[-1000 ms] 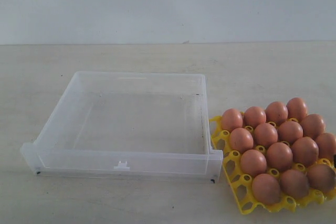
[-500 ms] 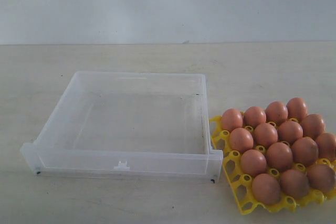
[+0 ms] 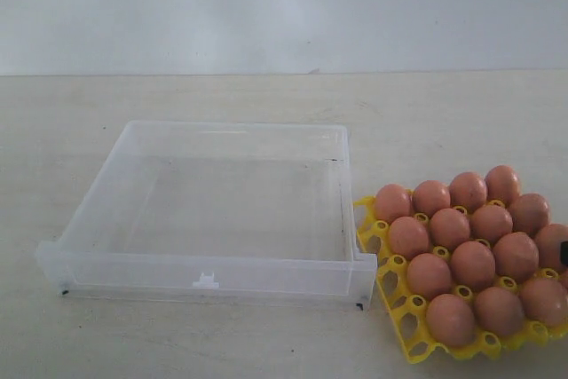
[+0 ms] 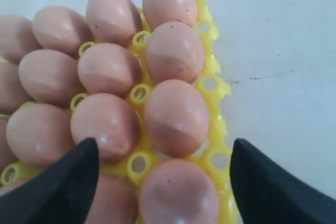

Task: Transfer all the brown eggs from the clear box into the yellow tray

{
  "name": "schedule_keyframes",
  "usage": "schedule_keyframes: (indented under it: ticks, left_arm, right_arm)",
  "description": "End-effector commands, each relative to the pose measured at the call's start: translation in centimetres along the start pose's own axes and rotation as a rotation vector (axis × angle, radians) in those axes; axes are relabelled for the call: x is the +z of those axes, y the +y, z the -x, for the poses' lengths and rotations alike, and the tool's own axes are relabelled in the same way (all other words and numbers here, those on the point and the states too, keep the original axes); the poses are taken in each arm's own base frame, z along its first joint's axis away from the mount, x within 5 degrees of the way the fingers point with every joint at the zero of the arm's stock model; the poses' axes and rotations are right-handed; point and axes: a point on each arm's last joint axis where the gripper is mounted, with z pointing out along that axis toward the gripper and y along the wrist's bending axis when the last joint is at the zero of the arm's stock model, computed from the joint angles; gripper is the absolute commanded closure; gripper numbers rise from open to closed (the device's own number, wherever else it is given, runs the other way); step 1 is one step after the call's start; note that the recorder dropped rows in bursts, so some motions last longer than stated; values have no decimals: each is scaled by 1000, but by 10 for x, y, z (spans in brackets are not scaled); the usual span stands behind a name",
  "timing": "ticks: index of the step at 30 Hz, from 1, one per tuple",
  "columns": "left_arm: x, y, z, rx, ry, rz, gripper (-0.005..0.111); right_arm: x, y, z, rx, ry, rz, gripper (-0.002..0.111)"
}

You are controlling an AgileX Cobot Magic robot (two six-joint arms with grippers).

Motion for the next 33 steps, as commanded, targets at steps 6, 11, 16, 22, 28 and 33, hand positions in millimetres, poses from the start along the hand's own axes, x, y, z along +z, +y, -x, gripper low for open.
schedule_keyframes:
  ticks: [6,11,16,22,28,33]
  left_arm:
    - [0,0,-1,4,6,-8,111]
    - [0,0,-1,4,4,-8,111]
    - [0,0,-1,4,6,-8,111]
    - [0,0,-1,4,6,-8,111]
    - [0,0,-1,4,6,-8,111]
    - [0,0,-1,4,6,-8,111]
  right_arm:
    - [-2,1,5,38,-55,-15,41]
    - [-21,11,32,88,-178,-21,90]
    - [-61,46,72,219,-384,81,109]
    - [-89,99,84,58,-532,180,109]
    - [-118,135,63,-285,-582,46,109]
    - [-157,143,59,-493,-813,-213,109]
